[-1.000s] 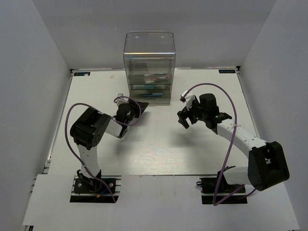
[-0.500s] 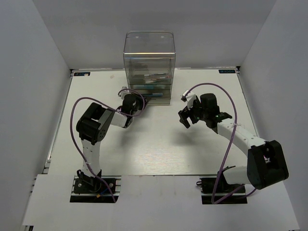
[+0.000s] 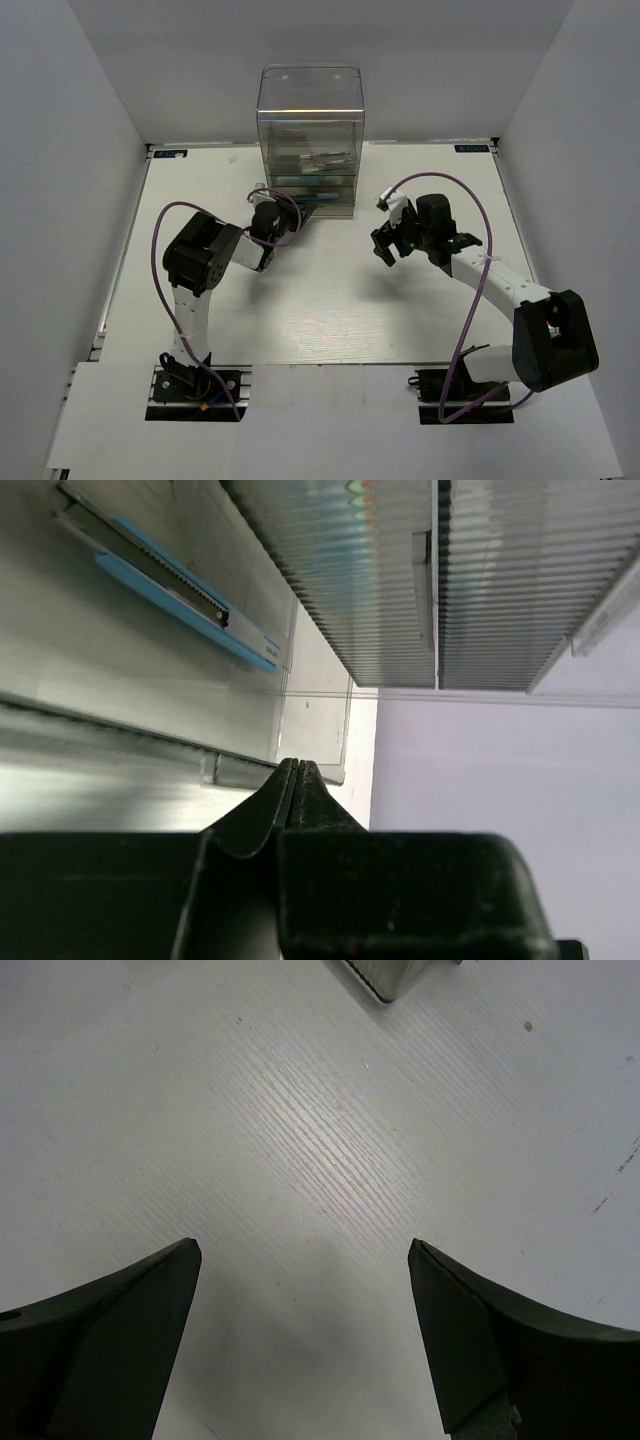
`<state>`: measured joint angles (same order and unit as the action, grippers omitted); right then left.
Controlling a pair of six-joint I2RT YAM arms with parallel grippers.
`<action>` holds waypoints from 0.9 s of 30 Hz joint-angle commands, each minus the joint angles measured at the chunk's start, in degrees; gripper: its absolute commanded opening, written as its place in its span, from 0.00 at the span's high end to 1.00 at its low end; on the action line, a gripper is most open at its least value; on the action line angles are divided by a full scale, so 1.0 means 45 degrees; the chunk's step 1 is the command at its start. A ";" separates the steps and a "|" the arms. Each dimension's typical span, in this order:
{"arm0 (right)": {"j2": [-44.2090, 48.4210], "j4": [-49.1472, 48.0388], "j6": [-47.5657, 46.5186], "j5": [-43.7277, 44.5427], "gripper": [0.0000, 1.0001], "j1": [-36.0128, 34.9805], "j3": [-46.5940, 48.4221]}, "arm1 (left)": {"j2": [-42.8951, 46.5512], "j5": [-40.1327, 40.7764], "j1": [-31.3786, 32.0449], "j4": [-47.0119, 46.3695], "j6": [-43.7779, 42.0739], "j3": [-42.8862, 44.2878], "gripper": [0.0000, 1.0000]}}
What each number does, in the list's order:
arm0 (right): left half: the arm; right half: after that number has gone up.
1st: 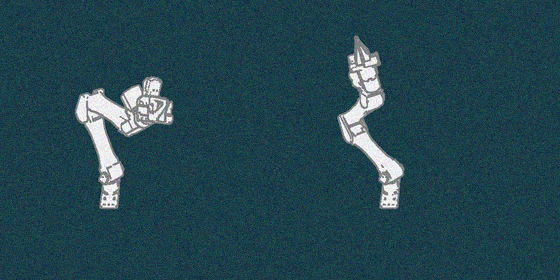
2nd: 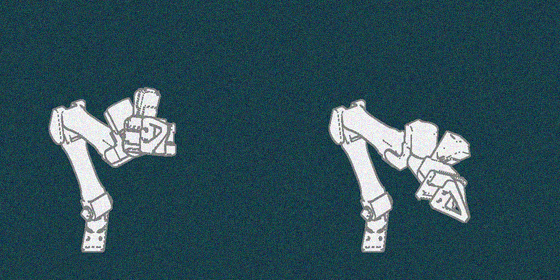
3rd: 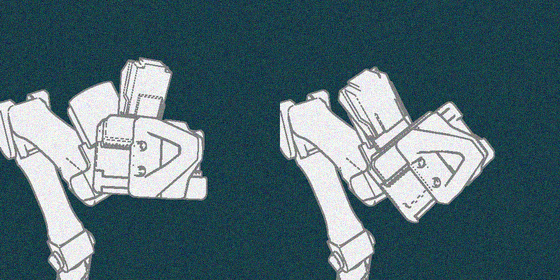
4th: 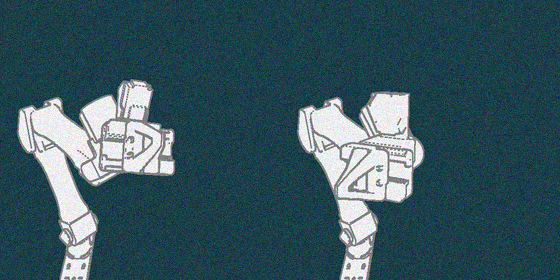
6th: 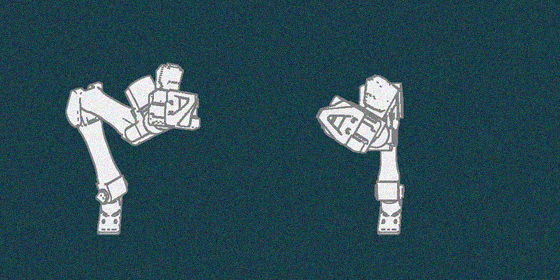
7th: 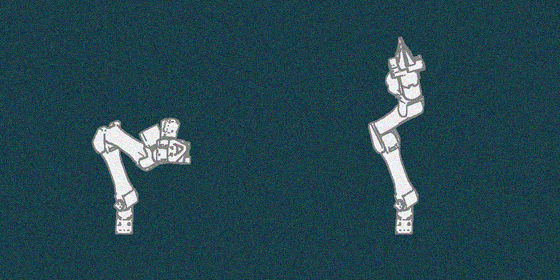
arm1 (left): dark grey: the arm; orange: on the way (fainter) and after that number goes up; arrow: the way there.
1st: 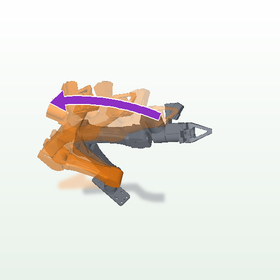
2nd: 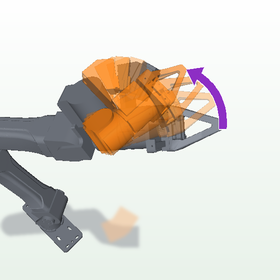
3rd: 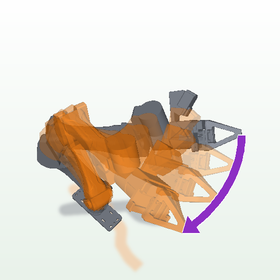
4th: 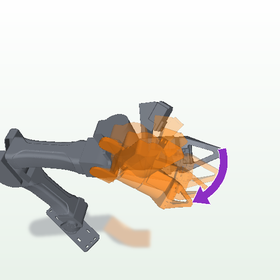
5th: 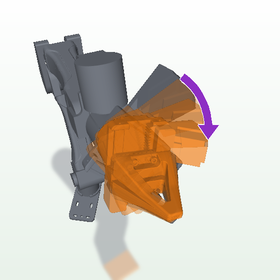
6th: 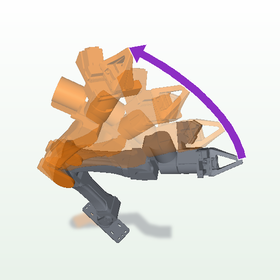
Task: Sort the stationery into containers
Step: Close the drawer in the storage box.
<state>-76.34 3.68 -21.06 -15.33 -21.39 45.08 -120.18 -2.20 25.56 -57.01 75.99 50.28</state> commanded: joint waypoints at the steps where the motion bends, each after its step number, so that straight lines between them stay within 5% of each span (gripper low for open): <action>1: -0.0009 -0.0291 0.0109 -0.0030 0.10 0.0065 0.0041 | 0.0203 -0.0352 -0.0055 0.2718 -0.0147 0.0758 1.00; 6: 0.0030 -0.0330 0.0109 0.0028 0.10 0.0104 -0.0037 | 0.0320 -0.0235 -0.0055 0.2440 -0.0401 0.0781 1.00; 13: 0.0069 -0.0369 0.0090 0.0028 0.10 0.0163 -0.0115 | -0.1376 -0.2010 -0.0290 -0.5596 -0.0189 -0.0295 1.00; 15: 0.0069 -0.0369 0.0090 -0.0049 0.10 0.0163 -0.0115 | -0.1768 -0.2285 -0.0290 -0.6002 0.0105 -0.0295 1.00; 25: 0.0069 -0.0350 0.0129 -0.0128 0.10 0.0163 -0.0115 | -0.0305 -0.1722 -0.0290 0.0964 -0.0675 0.0622 0.99; 27: 0.0088 -0.0369 0.0110 -0.0070 0.10 0.0163 -0.0096 | 0.0045 -0.1408 -0.0290 0.2704 -0.0811 0.1071 0.82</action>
<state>-76.34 3.66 -21.06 -15.16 -20.93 45.08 -125.62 -10.61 24.53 -56.73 74.30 51.92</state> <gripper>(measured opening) 0.902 0.121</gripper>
